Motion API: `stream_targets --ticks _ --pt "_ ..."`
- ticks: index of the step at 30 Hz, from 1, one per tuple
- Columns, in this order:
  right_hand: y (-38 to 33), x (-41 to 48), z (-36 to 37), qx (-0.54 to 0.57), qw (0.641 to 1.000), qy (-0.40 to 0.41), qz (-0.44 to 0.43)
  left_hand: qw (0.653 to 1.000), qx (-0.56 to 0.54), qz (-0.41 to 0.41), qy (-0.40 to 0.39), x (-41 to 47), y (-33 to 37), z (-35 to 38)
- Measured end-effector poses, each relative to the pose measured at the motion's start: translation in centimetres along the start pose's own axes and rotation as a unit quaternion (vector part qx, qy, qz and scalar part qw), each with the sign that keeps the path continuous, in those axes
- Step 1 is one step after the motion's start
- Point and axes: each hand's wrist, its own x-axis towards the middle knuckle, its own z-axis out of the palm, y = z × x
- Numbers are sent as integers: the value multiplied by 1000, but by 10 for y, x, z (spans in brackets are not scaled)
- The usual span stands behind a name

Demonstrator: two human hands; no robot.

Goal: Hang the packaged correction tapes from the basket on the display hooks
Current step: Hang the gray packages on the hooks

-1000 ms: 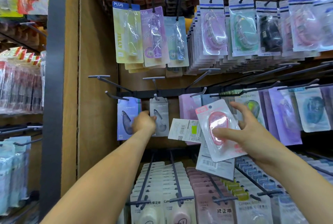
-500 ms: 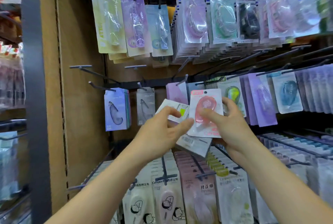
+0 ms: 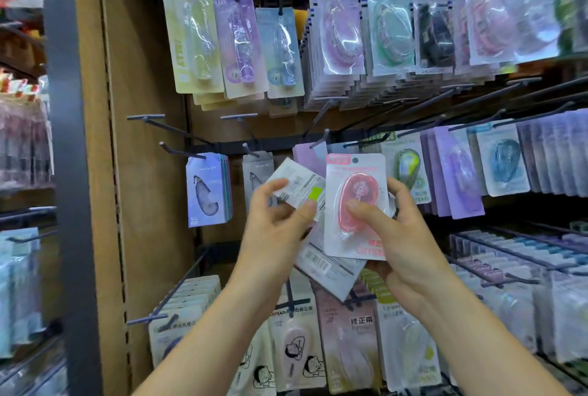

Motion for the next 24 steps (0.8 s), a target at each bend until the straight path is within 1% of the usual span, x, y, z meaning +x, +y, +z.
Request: stream_targets --ticks 1,3,5,6,8,9,10,11,12,13,14,15,17,19,21,22,23,24 --pt "-1 -2 -2 -2 1000 -8 2 999 -34 -4 35 4 2 -3" --pt "-4 -6 -6 -19 999 -28 4 996 -44 -23 79 12 6 -9" --pt "-7 -8 -10 -40 998 -44 1 995 -44 -37 84 17 8 -15" --pt "-8 -9 -11 -48 998 -48 -2 995 -49 -28 88 18 8 -18" --pt "-11 -10 -16 -60 997 -38 -8 990 -66 31 121 15 12 -24" --pt "-12 -10 -19 -66 997 -28 -7 984 -67 89 139 10 16 -27" --pt "-13 -11 -21 -71 997 -20 -2 972 -39 177 152 3 19 -31" --pt "-14 -12 -22 -77 997 -16 6 943 28 296 151 -5 21 -36" --pt "-16 -14 -22 -86 996 -20 16 888 128 425 123 -13 21 -41" --pt "-17 -15 -21 -95 994 -33 30 808 232 536 77 -22 19 -44" --pt "-18 -17 -19 -102 992 -51 46 726 309 613 28 -30 16 -48" --pt "-18 -18 -17 -106 990 -68 62 677 361 641 -21 -36 14 -51" --pt "-18 -19 -12 -108 987 -89 79 639 423 634 -103 -43 10 -56" --pt "-17 -21 -7 -100 986 -98 91 629 444 625 -125 -46 5 -62" --pt "-13 -23 -2 -91 985 -102 104 640 434 622 -124 -45 1 -65" --pt "-10 -23 0 -91 984 -107 106 652 423 618 -117 -44 -2 -64" --pt "-7 -23 1 -94 984 -114 104 672 403 611 -109 -44 -5 -63" --pt "-4 -22 2 -101 982 -119 103 700 376 599 -100 -44 -8 -61"
